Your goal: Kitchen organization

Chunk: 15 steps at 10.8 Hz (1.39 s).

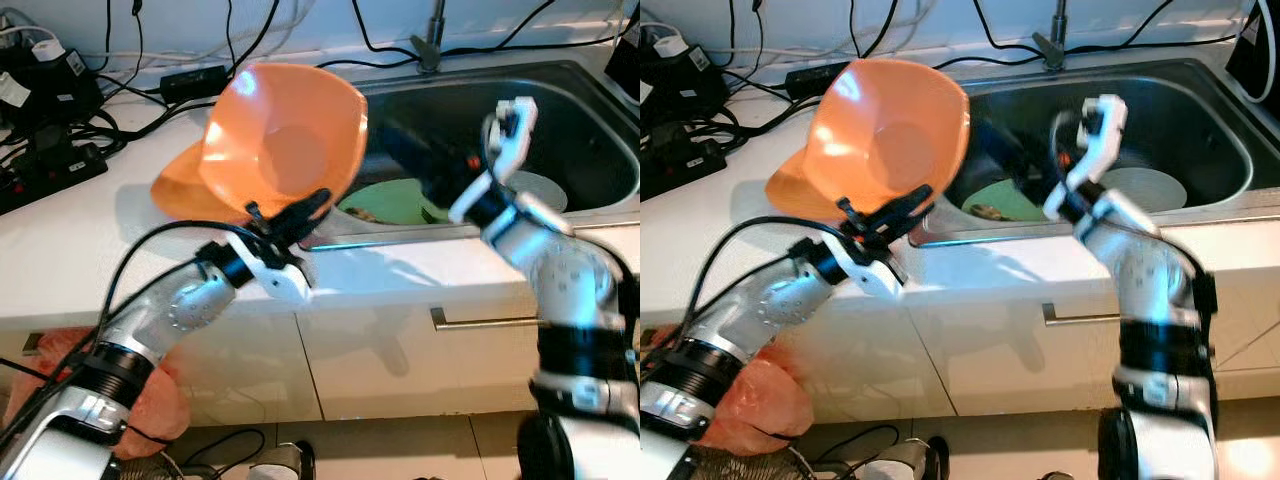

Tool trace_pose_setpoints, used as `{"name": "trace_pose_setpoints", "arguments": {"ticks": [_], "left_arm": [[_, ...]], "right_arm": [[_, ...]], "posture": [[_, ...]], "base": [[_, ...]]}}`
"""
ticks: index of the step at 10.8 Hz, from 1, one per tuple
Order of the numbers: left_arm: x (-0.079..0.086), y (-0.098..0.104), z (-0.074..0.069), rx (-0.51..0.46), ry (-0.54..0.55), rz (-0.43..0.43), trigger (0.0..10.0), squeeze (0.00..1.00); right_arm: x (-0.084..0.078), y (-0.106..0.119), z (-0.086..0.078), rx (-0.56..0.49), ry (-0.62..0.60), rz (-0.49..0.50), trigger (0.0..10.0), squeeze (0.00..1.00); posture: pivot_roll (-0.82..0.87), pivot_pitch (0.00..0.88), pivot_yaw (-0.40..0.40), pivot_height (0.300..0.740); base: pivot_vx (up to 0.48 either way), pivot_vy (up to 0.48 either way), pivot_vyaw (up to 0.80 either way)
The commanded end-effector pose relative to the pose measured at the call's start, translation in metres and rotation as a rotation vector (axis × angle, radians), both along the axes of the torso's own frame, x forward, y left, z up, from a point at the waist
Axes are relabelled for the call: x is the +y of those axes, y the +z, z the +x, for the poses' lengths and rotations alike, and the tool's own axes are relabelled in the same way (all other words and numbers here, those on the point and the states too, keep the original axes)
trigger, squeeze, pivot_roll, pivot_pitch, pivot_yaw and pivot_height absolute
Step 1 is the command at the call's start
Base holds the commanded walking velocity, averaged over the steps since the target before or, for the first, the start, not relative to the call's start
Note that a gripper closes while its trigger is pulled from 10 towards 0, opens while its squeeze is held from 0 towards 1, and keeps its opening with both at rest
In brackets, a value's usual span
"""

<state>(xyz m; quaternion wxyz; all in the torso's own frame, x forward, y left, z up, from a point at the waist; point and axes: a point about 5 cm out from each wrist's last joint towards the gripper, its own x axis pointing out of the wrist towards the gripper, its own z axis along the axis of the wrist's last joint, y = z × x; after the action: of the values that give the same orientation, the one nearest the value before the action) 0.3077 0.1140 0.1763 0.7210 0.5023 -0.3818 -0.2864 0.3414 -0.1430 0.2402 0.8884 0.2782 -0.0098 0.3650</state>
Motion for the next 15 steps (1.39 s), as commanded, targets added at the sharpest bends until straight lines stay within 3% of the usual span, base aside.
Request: {"name": "trace_pose_setpoints", "arguments": {"ticks": [1,5,10,11,12,13,15], "left_arm": [[-0.005,0.009,-0.001,-0.052,-0.028,-0.010,0.0,0.00],[-0.015,0.014,-0.001,-0.067,-0.051,-0.037,0.0,0.00],[-0.029,0.015,-0.013,-0.091,-0.118,-0.060,0.0,0.00],[-0.030,0.015,-0.013,-0.090,-0.120,-0.061,0.0,0.00],[-0.030,0.014,-0.014,-0.088,-0.119,-0.060,0.0,0.00],[-0.031,0.013,-0.014,-0.085,-0.119,-0.058,0.0,0.00],[-0.031,0.010,-0.017,-0.079,-0.126,-0.049,0.0,0.00]], "right_arm": [[0.005,0.002,0.002,0.008,0.028,0.010,10.0,0.00],[0.018,-0.003,0.008,0.027,0.078,-0.018,10.0,0.00],[0.033,-0.003,0.020,0.068,0.106,-0.097,10.0,0.00],[0.036,0.001,0.024,0.081,0.097,-0.116,9.1,0.00],[0.036,0.002,0.028,0.094,0.070,-0.152,2.4,0.00],[0.035,0.003,0.034,0.111,0.039,-0.198,0.0,0.00],[0.031,0.002,0.040,0.158,0.003,-0.267,0.0,0.00]], "posture": [[0.16,0.080,0.130,0.740],[0.16,0.086,0.131,0.740],[0.17,0.099,0.124,0.740],[0.17,0.101,0.124,0.740],[0.17,0.100,0.122,0.740],[0.17,0.102,0.120,0.740],[0.17,0.102,0.118,0.740]], "base": [[0.000,0.000,0.00],[0.000,0.000,0.00],[0.000,0.000,0.00],[0.000,0.000,0.00],[0.000,0.000,0.00],[0.000,0.000,0.00],[0.000,0.000,0.00]]}}
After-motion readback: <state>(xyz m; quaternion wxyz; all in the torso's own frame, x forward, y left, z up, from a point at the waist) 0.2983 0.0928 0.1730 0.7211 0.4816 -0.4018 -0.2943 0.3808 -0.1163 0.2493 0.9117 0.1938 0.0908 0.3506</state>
